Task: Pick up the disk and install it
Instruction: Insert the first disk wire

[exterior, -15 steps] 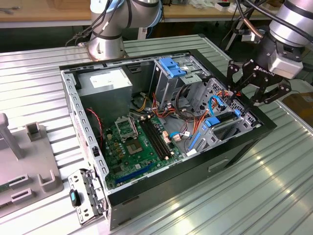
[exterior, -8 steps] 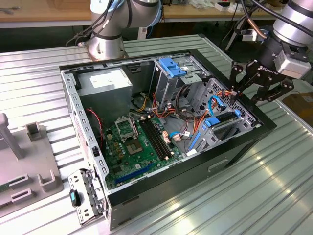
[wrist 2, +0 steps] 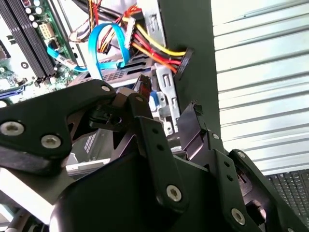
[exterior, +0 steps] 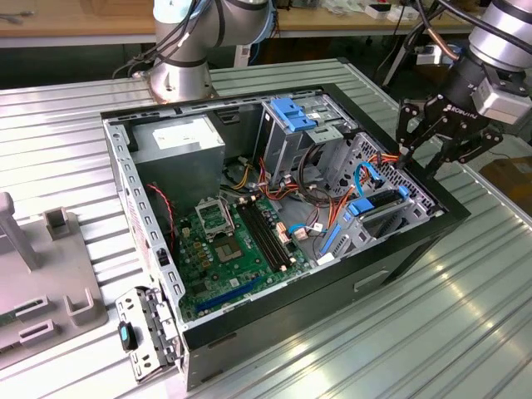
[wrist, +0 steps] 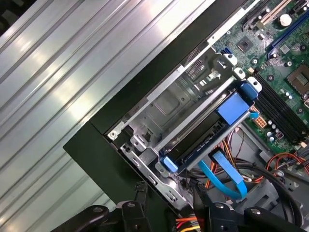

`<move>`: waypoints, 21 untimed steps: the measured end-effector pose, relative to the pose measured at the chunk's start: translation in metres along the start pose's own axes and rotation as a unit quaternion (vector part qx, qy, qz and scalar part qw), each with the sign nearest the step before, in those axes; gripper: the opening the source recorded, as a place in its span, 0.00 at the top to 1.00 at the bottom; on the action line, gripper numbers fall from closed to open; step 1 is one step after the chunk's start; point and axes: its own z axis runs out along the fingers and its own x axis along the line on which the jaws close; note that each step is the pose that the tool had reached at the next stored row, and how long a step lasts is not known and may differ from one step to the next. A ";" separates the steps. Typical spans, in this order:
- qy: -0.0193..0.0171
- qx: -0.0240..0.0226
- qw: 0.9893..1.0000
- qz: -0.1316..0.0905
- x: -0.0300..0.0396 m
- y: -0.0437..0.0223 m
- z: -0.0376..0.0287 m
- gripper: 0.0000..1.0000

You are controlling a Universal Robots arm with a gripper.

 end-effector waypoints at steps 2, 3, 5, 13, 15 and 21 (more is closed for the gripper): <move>0.000 0.000 1.000 -0.001 0.0006 -0.0044 0.0000 0.50; 0.000 0.000 1.000 -0.001 0.0012 -0.0063 0.0000 0.50; 0.000 0.000 1.000 -0.003 0.0048 -0.0134 0.0005 0.50; 0.000 0.000 1.000 -0.003 0.0044 -0.0148 0.0007 0.58; 0.000 0.000 1.000 -0.003 0.0043 -0.0149 0.0007 0.65; 0.000 0.000 1.000 -0.003 0.0028 -0.0146 0.0024 0.65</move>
